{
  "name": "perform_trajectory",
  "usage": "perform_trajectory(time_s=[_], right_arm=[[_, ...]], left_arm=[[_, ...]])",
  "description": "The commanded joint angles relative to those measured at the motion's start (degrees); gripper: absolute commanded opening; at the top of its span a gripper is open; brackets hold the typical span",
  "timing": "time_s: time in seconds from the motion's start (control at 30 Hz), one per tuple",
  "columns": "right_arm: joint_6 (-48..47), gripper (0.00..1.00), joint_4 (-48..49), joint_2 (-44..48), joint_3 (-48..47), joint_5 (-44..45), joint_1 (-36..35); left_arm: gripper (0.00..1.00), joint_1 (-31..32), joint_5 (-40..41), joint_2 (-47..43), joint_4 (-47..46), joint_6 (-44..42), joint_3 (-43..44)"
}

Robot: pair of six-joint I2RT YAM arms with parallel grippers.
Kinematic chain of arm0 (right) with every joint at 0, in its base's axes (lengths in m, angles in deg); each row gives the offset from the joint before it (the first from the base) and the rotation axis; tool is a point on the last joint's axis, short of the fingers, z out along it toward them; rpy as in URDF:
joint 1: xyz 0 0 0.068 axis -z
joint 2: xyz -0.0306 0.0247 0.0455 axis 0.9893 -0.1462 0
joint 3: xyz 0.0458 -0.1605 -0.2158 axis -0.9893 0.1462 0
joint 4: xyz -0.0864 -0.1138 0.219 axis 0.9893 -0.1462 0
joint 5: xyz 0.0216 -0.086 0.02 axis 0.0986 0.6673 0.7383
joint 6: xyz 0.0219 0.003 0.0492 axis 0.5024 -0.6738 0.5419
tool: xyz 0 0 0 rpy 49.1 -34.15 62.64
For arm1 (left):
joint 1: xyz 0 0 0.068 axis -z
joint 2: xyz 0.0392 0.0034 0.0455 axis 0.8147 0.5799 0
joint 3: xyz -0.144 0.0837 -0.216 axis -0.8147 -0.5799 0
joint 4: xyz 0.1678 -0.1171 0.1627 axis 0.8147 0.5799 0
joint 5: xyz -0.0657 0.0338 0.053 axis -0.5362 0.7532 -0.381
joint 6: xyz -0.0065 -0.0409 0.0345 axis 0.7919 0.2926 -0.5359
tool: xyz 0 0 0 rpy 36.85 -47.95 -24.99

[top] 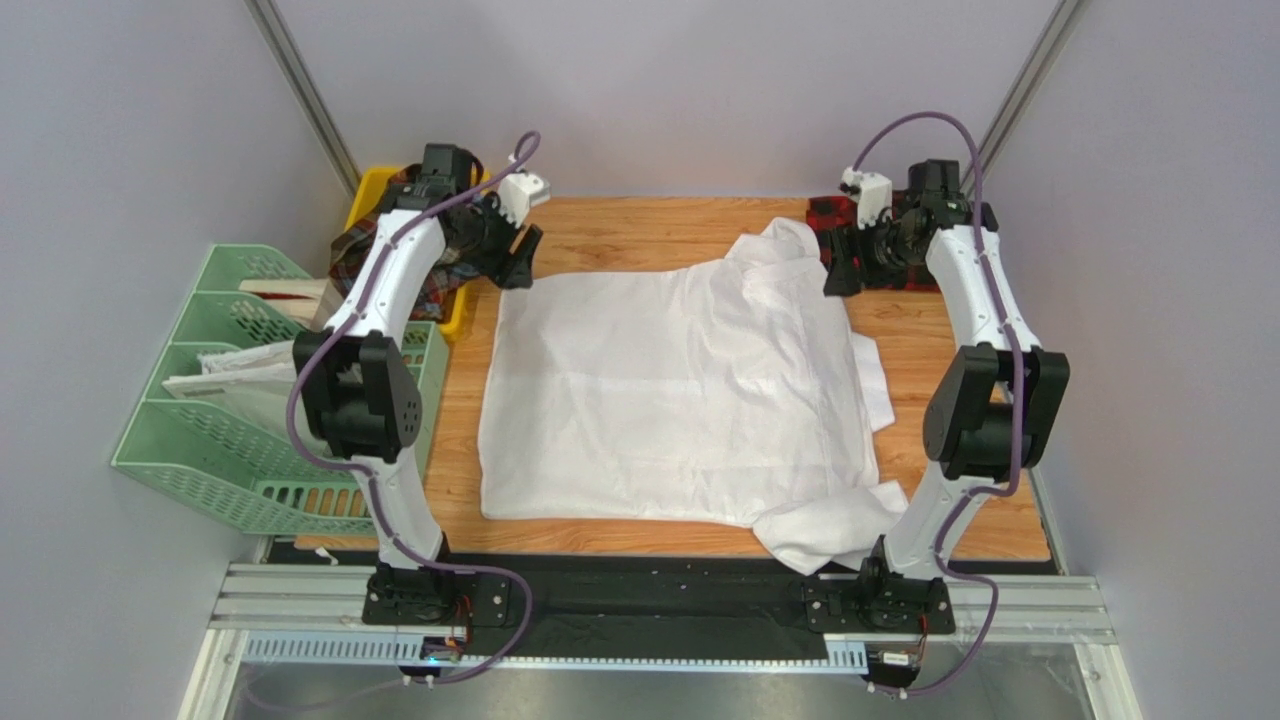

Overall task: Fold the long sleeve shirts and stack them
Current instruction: Flatten the shirt out

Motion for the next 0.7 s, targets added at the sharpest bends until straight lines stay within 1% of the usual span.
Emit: perform_trajectory(time_s=[0.0, 0.03, 0.1, 0.13, 0.17, 0.27, 0.5, 0.6, 0.67], right_arm=[[18.2, 0.63, 19.7, -8.6, -5.9, 1.0, -0.5], [19.8, 0.64, 23.3, -10.1, -7.3, 2.2, -0.7], [20.9, 0.64, 25.5, -13.6, -12.3, 3.9, -0.9], [21.2, 0.63, 26.5, -16.7, -14.0, 3.5, -0.9], [21.6, 0.63, 27.0, -18.7, -17.9, 3.3, -1.3], [20.0, 0.61, 27.8, -24.7, -23.3, 7.2, -2.8], [16.6, 0.62, 32.1, -32.0, -26.6, 14.0, -5.0], [15.1, 0.63, 33.5, -33.8, -27.1, 16.0, -5.1], [14.7, 0.63, 33.7, -34.4, -27.5, 16.4, -5.1]], left_arm=[[0.69, 0.0, 0.8, 13.2, -2.2, 7.4, 14.5], [0.69, 0.0, 0.3, 15.4, -1.9, 7.9, 17.5], [0.69, 0.0, -1.6, 16.7, -1.8, 9.6, 19.1], [0.69, 0.0, -2.1, 16.6, -2.3, 10.0, 18.9], [0.7, 0.0, -2.9, 16.3, -2.5, 10.0, 18.4], [0.7, 0.0, -2.2, 15.4, -3.5, 9.5, 16.2], [0.74, -0.6, -1.4, 14.1, -4.2, 8.8, 13.9], [0.77, -0.6, 0.6, 16.0, -4.3, 7.3, 15.1], [0.77, -0.5, 1.0, 17.8, -2.3, 4.3, 17.8]])
